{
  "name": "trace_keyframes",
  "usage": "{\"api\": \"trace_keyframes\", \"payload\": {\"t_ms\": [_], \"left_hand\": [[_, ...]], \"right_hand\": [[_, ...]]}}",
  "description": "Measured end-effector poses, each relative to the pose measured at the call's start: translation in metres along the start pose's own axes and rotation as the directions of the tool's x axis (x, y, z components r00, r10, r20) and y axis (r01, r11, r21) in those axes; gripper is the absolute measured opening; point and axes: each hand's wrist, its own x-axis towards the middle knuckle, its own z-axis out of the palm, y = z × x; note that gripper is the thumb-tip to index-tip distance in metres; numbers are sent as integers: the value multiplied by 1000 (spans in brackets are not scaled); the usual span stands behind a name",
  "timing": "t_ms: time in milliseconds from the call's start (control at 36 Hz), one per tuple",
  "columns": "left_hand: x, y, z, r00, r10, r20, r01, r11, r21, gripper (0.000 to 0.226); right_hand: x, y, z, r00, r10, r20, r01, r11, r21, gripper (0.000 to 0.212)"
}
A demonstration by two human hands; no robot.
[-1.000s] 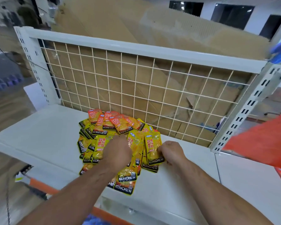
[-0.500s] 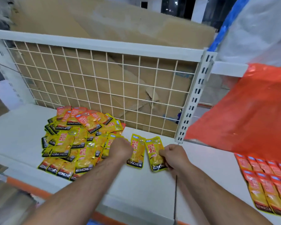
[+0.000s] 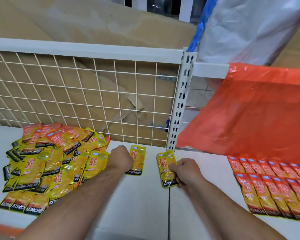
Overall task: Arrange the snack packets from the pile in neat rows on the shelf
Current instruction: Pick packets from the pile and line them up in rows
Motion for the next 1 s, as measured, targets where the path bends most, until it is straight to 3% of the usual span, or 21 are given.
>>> {"api": "trace_keyframes", "payload": {"t_ms": [278,556,778,1000], "left_hand": [[23,-9,-1,994,92,63,-91,996,-12,15],[25,-35,-25,934,355,-25,-356,933,-53,21],[21,-47,-35,894,448,-14,-448,894,26,25],[14,-54,-38,887,463,3,-462,885,64,28]], "right_hand": [[10,-18,25,1000,12,-12,-13,999,-47,38],[21,-44,69,1000,31,-3,-31,996,-78,37],[21,-53,86,986,24,-165,-94,896,-435,29],[13,-59,95,976,-23,-218,-107,817,-566,17]]}}
